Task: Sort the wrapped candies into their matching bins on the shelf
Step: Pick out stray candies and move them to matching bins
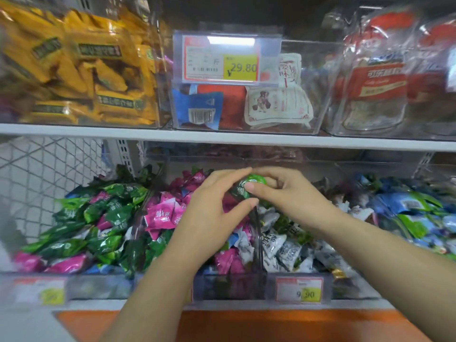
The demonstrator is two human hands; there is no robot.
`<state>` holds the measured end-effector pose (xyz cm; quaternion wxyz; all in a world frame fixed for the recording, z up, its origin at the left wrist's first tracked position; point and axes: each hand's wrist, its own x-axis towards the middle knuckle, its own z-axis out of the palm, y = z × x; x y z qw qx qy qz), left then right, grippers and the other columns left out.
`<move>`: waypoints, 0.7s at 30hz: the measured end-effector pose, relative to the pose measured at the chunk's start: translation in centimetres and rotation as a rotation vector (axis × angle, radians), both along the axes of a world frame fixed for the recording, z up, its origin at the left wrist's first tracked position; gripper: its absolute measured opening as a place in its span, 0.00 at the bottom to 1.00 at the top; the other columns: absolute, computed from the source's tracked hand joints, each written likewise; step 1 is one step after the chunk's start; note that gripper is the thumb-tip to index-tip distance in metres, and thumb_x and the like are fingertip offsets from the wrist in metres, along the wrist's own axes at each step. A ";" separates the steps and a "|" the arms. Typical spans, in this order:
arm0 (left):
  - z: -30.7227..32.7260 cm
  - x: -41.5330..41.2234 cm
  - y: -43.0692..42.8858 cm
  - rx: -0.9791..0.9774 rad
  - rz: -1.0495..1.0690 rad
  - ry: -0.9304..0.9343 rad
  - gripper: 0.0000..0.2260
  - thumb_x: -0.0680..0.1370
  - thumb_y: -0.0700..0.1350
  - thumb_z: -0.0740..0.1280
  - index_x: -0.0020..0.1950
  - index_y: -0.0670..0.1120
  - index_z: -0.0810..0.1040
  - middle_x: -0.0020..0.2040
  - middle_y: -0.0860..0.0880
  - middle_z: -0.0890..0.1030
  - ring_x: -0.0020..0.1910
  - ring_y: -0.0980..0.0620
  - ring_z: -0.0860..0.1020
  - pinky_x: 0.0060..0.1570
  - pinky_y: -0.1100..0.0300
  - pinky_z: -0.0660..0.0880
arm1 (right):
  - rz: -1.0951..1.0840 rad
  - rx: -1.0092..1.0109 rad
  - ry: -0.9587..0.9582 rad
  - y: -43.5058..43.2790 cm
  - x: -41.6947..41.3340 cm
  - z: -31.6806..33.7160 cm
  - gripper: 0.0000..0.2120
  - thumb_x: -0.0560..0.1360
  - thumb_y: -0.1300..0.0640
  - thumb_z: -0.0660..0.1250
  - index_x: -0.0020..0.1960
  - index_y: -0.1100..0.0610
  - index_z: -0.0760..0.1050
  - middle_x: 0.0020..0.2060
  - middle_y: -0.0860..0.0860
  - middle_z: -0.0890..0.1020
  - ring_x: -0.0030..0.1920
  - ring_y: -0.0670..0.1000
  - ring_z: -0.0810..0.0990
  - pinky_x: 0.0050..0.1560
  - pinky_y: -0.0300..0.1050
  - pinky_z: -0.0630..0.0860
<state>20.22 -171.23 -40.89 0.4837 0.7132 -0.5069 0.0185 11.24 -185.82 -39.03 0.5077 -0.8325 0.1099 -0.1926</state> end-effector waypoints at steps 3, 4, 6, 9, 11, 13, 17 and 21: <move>0.1 0.5 1.5 -0.050 0.042 -0.044 0.18 0.74 0.45 0.71 0.60 0.62 0.74 0.55 0.66 0.73 0.56 0.74 0.69 0.56 0.81 0.60 | -0.012 -0.058 0.043 1.3 -0.1 0.4 0.18 0.74 0.47 0.67 0.62 0.52 0.77 0.51 0.45 0.84 0.53 0.39 0.80 0.58 0.37 0.73; 0.0 1.0 2.1 -0.056 0.077 -0.057 0.17 0.74 0.44 0.71 0.60 0.58 0.76 0.54 0.66 0.73 0.55 0.75 0.69 0.56 0.81 0.60 | -0.041 -0.101 0.069 1.5 -0.2 0.5 0.19 0.74 0.45 0.66 0.61 0.51 0.78 0.52 0.43 0.83 0.53 0.39 0.80 0.58 0.36 0.72; -0.2 2.2 3.6 -0.068 0.159 -0.062 0.16 0.73 0.43 0.72 0.60 0.54 0.78 0.54 0.65 0.73 0.54 0.76 0.69 0.57 0.79 0.62 | -0.135 -0.260 0.152 1.4 -0.1 0.3 0.22 0.74 0.42 0.65 0.63 0.51 0.76 0.57 0.43 0.80 0.58 0.41 0.78 0.59 0.36 0.70; -0.8 4.6 6.4 -0.062 0.339 -0.115 0.16 0.74 0.44 0.71 0.61 0.52 0.78 0.56 0.59 0.74 0.53 0.71 0.70 0.58 0.80 0.59 | -0.217 -0.522 0.310 1.5 0.3 -0.8 0.23 0.76 0.44 0.65 0.67 0.55 0.73 0.65 0.49 0.76 0.64 0.48 0.74 0.61 0.37 0.66; -1.6 6.4 8.1 -0.026 0.486 -0.157 0.17 0.74 0.44 0.71 0.62 0.50 0.78 0.59 0.54 0.75 0.56 0.62 0.71 0.61 0.72 0.63 | -0.222 -0.635 0.365 1.7 0.4 -1.6 0.22 0.76 0.46 0.65 0.67 0.55 0.73 0.67 0.50 0.73 0.66 0.50 0.72 0.61 0.36 0.65; -2.5 8.0 9.6 0.034 0.607 -0.183 0.17 0.74 0.46 0.71 0.63 0.49 0.78 0.60 0.49 0.77 0.57 0.50 0.76 0.62 0.56 0.70 | -0.213 -0.687 0.388 2.0 0.5 -1.8 0.22 0.76 0.46 0.65 0.67 0.54 0.74 0.70 0.50 0.70 0.68 0.51 0.71 0.65 0.38 0.64; -4.1 9.4 10.9 0.292 0.697 -0.199 0.18 0.77 0.51 0.66 0.67 0.52 0.75 0.66 0.49 0.76 0.64 0.46 0.74 0.62 0.46 0.67 | -0.209 -0.697 0.417 2.1 0.5 -1.7 0.21 0.75 0.45 0.66 0.66 0.51 0.74 0.71 0.49 0.68 0.63 0.53 0.75 0.64 0.42 0.68; -4.7 9.6 10.0 0.574 0.595 -0.133 0.20 0.82 0.56 0.48 0.74 0.59 0.63 0.76 0.58 0.59 0.77 0.50 0.52 0.72 0.43 0.48 | -0.194 -0.702 0.413 2.0 0.5 -1.8 0.21 0.75 0.46 0.66 0.66 0.51 0.74 0.71 0.49 0.68 0.64 0.51 0.75 0.65 0.42 0.69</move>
